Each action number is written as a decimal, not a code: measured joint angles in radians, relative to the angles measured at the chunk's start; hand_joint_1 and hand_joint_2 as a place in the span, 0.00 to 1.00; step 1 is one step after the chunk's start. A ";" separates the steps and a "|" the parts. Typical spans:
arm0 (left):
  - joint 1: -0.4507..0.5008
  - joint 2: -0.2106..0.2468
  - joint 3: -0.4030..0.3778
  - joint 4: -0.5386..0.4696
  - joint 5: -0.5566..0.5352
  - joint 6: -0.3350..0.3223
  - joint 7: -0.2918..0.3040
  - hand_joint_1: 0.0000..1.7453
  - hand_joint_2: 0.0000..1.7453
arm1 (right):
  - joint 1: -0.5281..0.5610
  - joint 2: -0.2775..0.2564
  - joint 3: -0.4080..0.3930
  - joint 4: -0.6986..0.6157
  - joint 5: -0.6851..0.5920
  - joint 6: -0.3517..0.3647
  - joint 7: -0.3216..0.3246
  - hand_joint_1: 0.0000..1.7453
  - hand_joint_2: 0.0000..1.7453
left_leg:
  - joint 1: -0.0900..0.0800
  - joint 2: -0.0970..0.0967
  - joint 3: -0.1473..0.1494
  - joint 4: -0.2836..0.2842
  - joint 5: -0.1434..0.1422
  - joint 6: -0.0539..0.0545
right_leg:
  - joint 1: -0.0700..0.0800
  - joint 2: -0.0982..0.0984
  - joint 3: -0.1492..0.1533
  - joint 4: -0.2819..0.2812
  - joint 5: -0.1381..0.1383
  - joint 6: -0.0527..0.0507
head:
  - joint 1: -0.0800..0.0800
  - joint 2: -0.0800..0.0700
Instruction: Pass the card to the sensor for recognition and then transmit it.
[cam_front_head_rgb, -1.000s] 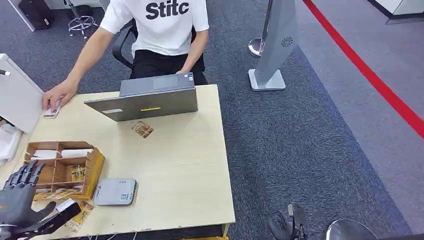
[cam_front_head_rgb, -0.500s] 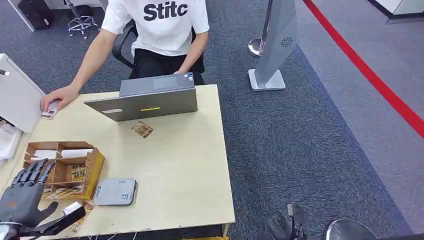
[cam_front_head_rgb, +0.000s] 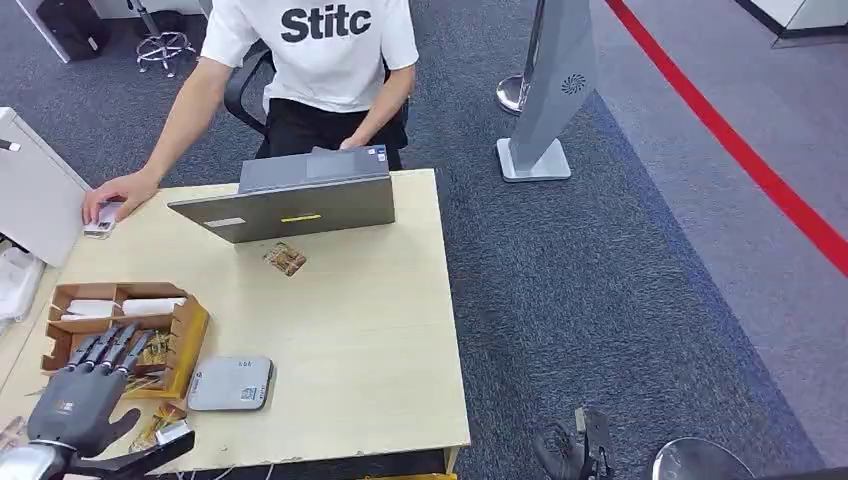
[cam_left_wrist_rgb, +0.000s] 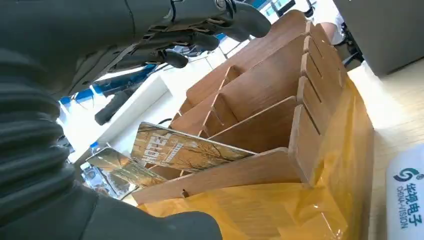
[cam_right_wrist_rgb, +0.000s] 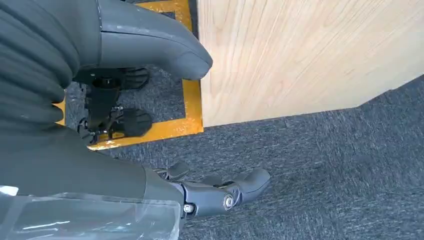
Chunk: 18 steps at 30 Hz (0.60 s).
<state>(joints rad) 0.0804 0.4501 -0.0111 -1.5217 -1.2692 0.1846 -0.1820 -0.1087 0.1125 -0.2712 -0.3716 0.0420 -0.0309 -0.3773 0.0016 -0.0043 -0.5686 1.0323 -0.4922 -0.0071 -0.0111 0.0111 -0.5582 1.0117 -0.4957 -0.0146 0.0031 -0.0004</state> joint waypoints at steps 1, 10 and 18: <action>0.000 0.001 -0.003 0.000 0.000 0.000 0.000 0.00 1.00 | 0.000 0.000 0.000 0.000 0.000 0.000 0.000 0.00 1.00 | 0.000 0.000 0.000 0.000 0.000 0.000 | 0.000 0.000 0.000 0.000 0.000 0.000 | 0.000 0.000; 0.002 0.034 -0.044 -0.017 0.003 -0.097 0.034 1.00 1.00 | 0.000 0.000 0.000 0.003 -0.001 0.000 0.003 0.00 1.00 | 0.000 0.000 0.000 0.000 0.000 0.000 | 0.000 0.000 0.000 0.000 0.000 0.000 | 0.000 0.000; 0.014 0.077 -0.067 -0.043 0.023 -0.105 0.039 1.00 1.00 | 0.000 0.000 -0.001 0.012 -0.002 0.000 0.004 0.00 1.00 | 0.000 0.000 0.000 0.000 0.000 0.000 | 0.000 0.000 0.000 0.000 0.000 0.000 | 0.000 0.000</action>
<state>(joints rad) 0.0940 0.5272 -0.0782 -1.5648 -1.2463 0.0797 -0.1431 -0.1087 0.1122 -0.2720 -0.3597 0.0401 -0.0313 -0.3731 0.0017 -0.0044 -0.5689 1.0322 -0.4922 -0.0071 -0.0110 0.0110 -0.5582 1.0117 -0.4957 -0.0147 0.0030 0.0000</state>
